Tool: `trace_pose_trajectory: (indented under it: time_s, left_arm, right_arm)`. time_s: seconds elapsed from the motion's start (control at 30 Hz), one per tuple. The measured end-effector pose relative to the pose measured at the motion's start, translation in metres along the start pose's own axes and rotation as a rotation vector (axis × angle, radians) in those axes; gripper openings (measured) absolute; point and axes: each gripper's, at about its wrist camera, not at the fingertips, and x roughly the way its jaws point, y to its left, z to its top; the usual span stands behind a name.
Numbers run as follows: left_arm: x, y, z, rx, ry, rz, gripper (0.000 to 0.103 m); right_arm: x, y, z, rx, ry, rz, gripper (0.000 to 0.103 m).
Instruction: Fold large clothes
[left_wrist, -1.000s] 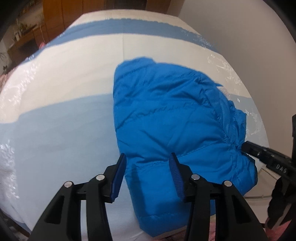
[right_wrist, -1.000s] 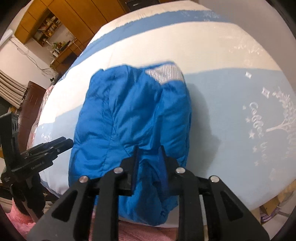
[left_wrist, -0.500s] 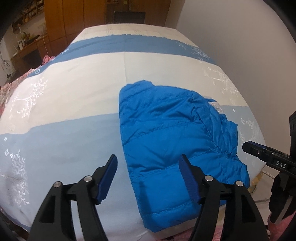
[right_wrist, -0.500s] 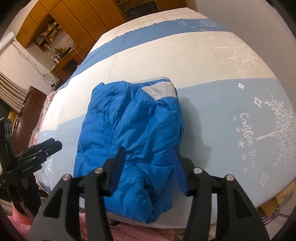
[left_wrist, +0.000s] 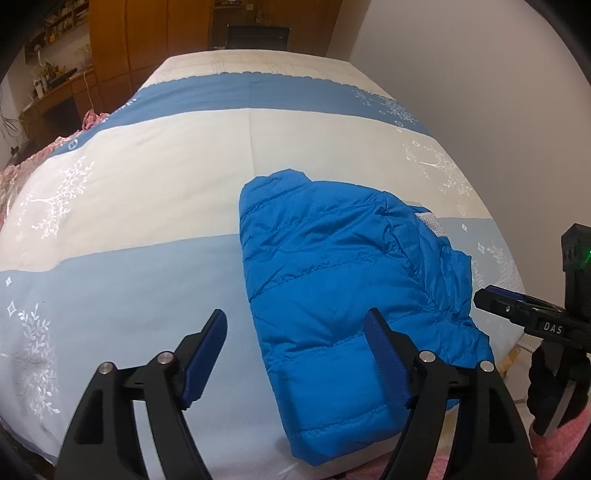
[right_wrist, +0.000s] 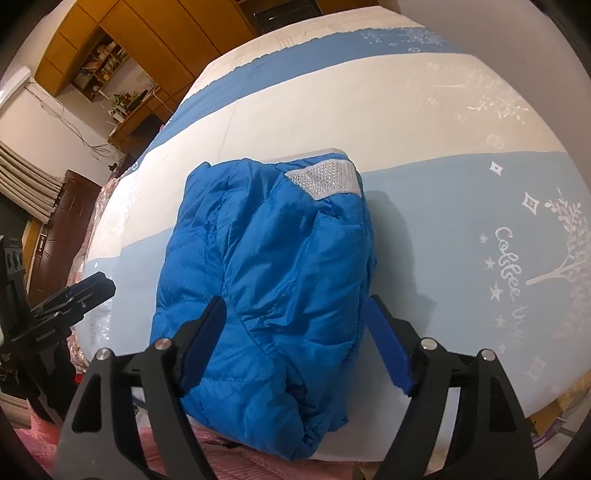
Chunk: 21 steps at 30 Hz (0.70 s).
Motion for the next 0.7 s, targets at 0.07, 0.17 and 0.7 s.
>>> trace_pose_trajectory:
  time_s: [0.07,0.17,0.7]
  left_arm:
    - [0.005,0.003,0.001,-0.004,0.012,-0.013,0.078]
    - [0.016,0.01,0.0,-0.023,0.041,-0.039,0.079]
    - [0.124,0.068,-0.022,-0.299,0.26,-0.524,0.09]
  right_arm:
    - [0.002,-0.003,0.001,0.008,0.006,0.008,0.08]
    - [0.012,-0.013,0.003,0.028,0.032,0.03,0.083]
    - [0.081,-0.072,-0.012,0.188,0.184,0.393,0.092]
